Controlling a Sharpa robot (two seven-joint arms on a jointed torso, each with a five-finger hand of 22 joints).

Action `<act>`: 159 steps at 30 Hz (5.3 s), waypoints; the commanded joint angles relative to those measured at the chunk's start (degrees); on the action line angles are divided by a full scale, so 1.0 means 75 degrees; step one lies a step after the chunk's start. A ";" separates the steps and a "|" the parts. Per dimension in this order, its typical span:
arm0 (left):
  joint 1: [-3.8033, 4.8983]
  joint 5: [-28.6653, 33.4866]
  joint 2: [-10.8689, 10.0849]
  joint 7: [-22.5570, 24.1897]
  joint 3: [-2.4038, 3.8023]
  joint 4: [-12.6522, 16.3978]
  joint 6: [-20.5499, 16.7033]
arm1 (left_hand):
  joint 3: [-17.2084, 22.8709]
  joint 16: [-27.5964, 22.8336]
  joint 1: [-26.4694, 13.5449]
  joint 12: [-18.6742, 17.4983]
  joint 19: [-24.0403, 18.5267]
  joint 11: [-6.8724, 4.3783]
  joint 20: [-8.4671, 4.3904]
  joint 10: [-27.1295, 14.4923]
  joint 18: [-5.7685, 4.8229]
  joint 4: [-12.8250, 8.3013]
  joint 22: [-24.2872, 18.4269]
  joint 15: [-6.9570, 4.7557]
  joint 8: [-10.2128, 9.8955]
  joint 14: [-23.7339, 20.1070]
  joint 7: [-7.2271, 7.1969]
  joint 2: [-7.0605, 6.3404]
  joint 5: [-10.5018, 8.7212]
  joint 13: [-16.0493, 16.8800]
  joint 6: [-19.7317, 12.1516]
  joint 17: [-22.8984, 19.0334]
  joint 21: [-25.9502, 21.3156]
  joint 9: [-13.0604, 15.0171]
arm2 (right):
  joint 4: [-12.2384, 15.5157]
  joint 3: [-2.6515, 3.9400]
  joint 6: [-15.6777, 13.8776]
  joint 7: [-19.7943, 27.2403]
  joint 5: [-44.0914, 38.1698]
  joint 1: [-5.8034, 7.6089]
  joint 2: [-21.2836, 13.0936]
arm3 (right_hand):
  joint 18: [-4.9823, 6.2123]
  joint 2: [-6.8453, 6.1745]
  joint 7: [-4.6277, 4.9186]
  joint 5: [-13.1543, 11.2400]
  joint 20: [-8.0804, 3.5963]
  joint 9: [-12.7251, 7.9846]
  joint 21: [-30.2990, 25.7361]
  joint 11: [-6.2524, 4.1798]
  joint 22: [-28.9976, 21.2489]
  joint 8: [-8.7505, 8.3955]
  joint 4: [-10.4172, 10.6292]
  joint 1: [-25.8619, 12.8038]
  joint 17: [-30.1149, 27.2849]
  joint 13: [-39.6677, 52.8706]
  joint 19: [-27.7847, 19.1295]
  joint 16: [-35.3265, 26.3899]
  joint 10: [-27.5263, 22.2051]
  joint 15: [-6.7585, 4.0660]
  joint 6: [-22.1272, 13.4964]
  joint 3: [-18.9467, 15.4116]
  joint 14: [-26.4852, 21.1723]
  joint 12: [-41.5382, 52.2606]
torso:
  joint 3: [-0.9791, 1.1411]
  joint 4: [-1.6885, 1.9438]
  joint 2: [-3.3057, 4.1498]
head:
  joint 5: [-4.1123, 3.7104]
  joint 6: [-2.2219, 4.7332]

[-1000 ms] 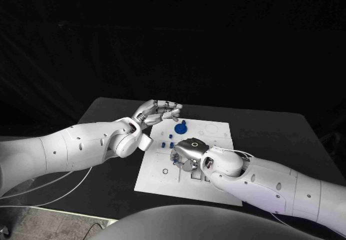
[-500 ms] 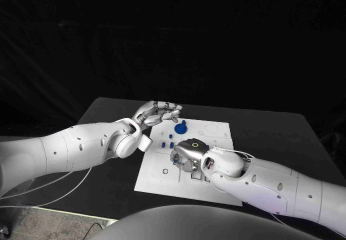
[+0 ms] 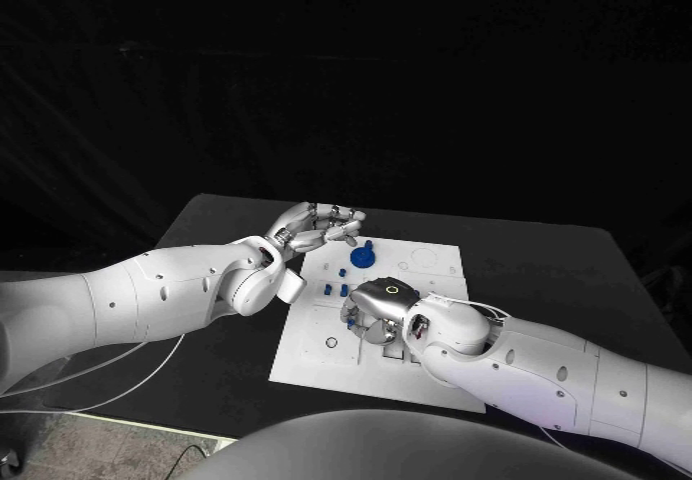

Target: Assemble the parts on the task board

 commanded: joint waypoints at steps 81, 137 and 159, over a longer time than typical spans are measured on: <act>-0.0037 0.0040 0.0072 -0.0094 -0.0030 -0.0064 0.0268 | -0.0031 0.0084 0.0092 0.0083 0.0059 0.0037 -0.0007 -0.0089 -0.0036 -0.0026 0.0003 0.0075 0.0067 0.0004 0.0024 0.0140 0.0062 -0.0041 -0.0060 -0.0029 -0.0035 -0.0022 | -0.0146 -0.0001 0.0046 -0.0054 -0.0200 -0.0077 0.0082 | 0.0161 -0.0173 0.0188 -0.0525 0.0088 -0.0357 -0.0428 0.0190 0.1080 -0.0420 -0.0010 -0.0072 0.0205 -0.0158 -0.0258 -0.0222 -0.0492 0.0149 -0.0923 0.0065 -0.0112 -0.0272 | 0.0000 0.0002 -0.0012 | -0.0044 0.0001; -0.0142 0.0149 -0.0064 -0.0050 -0.0034 -0.0107 0.0283 | -0.0034 0.0101 0.0126 0.0106 0.0070 0.0052 -0.0011 -0.0099 -0.0049 -0.0027 0.0007 0.0084 0.0076 0.0002 0.0029 0.0164 0.0074 -0.0056 -0.0064 -0.0037 -0.0038 -0.0028 | 0.0379 0.0014 0.0155 -0.0468 0.0600 0.0789 -0.1941 | 0.0216 -0.0202 -0.0150 -0.1377 0.0314 -0.1354 -0.0891 0.0445 0.1012 -0.0148 0.0945 0.0061 -0.0080 -0.0514 -0.0279 -0.0223 -0.2001 0.0354 -0.1605 -0.1535 -0.0246 0.0033 | 0.0006 0.0004 -0.0008 | -0.0072 0.0001; -0.0150 0.0149 -0.0040 -0.0076 -0.0034 -0.0106 0.0327 | -0.0033 0.0105 0.0137 0.0114 0.0073 0.0056 -0.0013 -0.0103 -0.0053 -0.0027 0.0008 0.0085 0.0080 -0.0001 0.0029 0.0177 0.0084 -0.0061 -0.0065 -0.0041 -0.0039 -0.0030 | -0.0297 0.0016 0.0072 -0.0168 0.0743 0.0544 -0.1427 | 0.0190 0.0021 0.0119 -0.1151 0.0202 -0.1241 -0.0748 0.0242 0.1065 0.0073 0.0813 0.0299 -0.0054 -0.0577 -0.0181 -0.0146 -0.1011 0.0212 -0.0546 -0.1288 -0.0197 0.0420 | 0.0001 0.0004 -0.0004 | -0.0092 0.0001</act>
